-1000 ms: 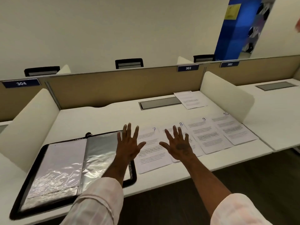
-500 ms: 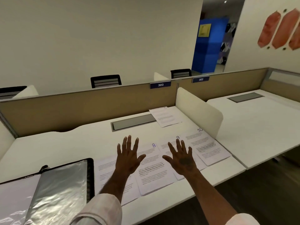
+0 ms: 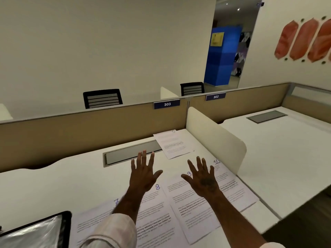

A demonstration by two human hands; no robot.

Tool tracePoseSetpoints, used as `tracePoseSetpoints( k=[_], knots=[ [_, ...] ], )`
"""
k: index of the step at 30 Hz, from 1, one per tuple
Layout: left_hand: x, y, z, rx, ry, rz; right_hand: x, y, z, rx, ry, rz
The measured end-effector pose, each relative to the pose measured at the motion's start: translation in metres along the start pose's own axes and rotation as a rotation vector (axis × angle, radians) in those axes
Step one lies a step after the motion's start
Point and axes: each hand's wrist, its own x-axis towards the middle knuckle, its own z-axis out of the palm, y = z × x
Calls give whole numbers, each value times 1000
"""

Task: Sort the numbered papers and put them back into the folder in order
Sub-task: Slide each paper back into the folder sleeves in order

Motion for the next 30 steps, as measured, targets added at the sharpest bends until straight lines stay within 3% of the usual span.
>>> tracePoseSetpoints(
  k=[9,22,30],
  knots=[
    [56,14,28,9,-64,-37,67,27,25,71,-29,-52],
    [132,68,99,8,-153,-250,187,106,74,18,-218,-174],
    [182,95,120,26,-189,-322,256,146,100,81,-210,-244]
  ],
)
